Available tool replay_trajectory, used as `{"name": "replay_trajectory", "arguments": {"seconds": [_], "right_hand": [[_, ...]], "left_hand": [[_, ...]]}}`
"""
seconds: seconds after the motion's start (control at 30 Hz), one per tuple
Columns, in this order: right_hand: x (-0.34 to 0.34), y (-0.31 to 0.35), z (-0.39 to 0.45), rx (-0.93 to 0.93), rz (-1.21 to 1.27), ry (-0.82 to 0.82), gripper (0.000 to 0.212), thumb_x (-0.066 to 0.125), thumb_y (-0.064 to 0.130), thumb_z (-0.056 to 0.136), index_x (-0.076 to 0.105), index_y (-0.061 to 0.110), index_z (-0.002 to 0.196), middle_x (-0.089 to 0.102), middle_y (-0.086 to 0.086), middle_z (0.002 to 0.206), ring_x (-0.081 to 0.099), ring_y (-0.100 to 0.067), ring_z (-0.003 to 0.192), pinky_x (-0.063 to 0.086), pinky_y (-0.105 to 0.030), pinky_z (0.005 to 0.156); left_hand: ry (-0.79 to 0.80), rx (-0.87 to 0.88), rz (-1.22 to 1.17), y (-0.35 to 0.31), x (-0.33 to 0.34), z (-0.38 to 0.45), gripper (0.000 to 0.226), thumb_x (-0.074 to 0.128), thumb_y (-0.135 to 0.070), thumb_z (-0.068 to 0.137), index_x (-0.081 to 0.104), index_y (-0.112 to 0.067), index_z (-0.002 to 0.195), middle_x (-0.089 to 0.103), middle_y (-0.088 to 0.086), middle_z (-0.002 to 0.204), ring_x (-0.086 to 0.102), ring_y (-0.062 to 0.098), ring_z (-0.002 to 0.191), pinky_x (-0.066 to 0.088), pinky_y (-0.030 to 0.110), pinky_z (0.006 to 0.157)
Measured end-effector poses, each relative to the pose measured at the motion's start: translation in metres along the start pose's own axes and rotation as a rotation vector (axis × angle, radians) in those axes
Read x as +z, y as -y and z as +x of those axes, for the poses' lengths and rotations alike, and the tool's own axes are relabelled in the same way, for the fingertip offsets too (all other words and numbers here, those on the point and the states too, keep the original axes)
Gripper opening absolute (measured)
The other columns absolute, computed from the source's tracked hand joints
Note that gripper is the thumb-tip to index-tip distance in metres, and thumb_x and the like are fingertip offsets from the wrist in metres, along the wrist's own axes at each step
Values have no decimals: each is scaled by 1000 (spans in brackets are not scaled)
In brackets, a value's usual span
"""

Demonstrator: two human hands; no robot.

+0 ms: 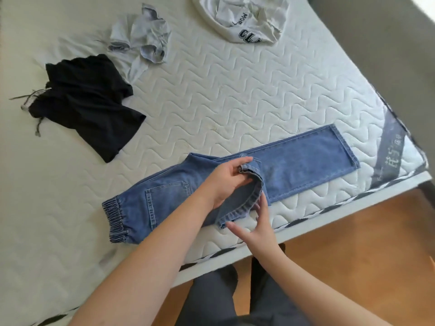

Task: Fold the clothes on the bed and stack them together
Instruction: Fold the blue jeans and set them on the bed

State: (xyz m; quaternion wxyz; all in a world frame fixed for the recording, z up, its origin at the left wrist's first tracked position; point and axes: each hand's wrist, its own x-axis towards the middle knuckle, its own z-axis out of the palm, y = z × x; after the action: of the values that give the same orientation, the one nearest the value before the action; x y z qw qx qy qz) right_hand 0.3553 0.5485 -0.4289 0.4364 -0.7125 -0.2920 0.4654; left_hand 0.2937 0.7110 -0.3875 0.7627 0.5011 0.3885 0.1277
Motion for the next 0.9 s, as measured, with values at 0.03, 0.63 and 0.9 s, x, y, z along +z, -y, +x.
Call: {"name": "replay_trajectory", "arguments": {"seconds": [0.03, 0.63, 0.9], "right_hand": [[-3, 7, -2, 3, 14, -16, 116, 81, 68, 60, 9, 49, 150, 26, 22, 154, 30, 5, 139, 30, -10, 101], [-177, 57, -19, 77, -504, -396, 14, 57, 27, 95, 59, 29, 82, 59, 9, 67, 54, -14, 65, 34, -25, 52], [-279, 73, 1, 38, -422, -396, 19, 61, 28, 95, 58, 18, 79, 58, 2, 67, 63, -27, 72, 43, -33, 63]], "left_hand": [[-10, 5, 1, -6, 4, 1, 41, 59, 5, 93, 59, -19, 127, 71, 7, 108, 67, 14, 101, 50, 30, 101], [-56, 275, 767, -97, 57, 20, 25, 72, -12, 86, 69, -37, 87, 72, -16, 82, 63, 0, 75, 53, 33, 82], [-33, 306, 952, -145, 141, 70, 18, 68, -19, 91, 71, -18, 109, 73, 0, 103, 66, 19, 99, 51, 34, 92]]}}
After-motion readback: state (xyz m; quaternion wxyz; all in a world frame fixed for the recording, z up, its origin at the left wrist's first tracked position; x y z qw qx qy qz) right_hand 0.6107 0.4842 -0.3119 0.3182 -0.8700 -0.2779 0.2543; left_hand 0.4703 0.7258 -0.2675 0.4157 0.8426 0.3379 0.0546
